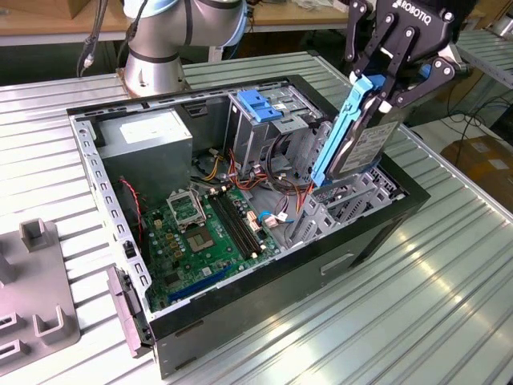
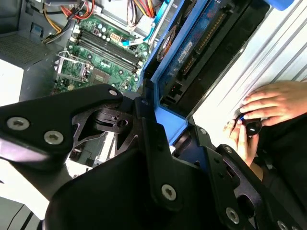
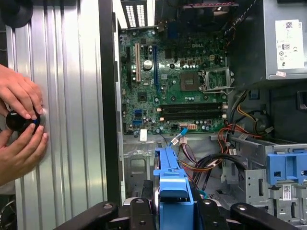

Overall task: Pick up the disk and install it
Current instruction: 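Insert the disk into the insertion slot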

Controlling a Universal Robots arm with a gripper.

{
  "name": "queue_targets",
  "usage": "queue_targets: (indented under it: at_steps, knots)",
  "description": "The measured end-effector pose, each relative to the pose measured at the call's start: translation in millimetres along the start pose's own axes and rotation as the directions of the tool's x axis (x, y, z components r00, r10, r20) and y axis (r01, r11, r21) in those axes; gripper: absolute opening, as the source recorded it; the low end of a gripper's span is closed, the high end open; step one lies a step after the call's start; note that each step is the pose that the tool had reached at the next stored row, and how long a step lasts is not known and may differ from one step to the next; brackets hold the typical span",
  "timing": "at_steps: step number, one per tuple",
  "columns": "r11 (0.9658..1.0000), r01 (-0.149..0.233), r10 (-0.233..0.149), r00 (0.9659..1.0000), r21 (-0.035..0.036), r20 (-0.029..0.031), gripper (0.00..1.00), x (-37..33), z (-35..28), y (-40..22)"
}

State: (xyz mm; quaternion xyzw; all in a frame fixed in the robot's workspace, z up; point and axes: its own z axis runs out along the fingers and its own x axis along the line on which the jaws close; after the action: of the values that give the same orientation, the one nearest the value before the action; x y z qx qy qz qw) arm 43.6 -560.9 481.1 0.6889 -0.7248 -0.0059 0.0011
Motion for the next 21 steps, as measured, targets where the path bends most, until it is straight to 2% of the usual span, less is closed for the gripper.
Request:
queue_targets:
  at_steps: [3, 5, 7, 9, 14, 17, 21]
  knots:
    - [1.0, 0.0, 0.0, 1.0, 0.0, -0.0008, 0.37, -0.2, 2.9, -4.4]
    - [1.0, 0.0, 0.0, 1.0, -0.0001, -0.0012, 0.37, -0.5, 6.3, -9.8]
    - [1.0, 0.0, 0.0, 1.0, -0.0006, -0.0013, 0.37, -0.5, 7.7, -9.8]
    - [1.0, 0.0, 0.0, 1.0, -0.0044, -0.0014, 0.37, -0.3, 10.5, -11.1]
    - [1.0, 0.002, -0.002, 1.0, -0.0078, -0.002, 0.37, -0.7, 17.2, -18.8]
    - [1.0, 0.002, -0.002, 1.0, -0.0078, -0.0017, 0.37, -0.5, 22.7, -19.0]
    - [1.0, 0.002, -0.002, 1.0, -0.0078, -0.0017, 0.37, 1.2, 26.4, -19.2]
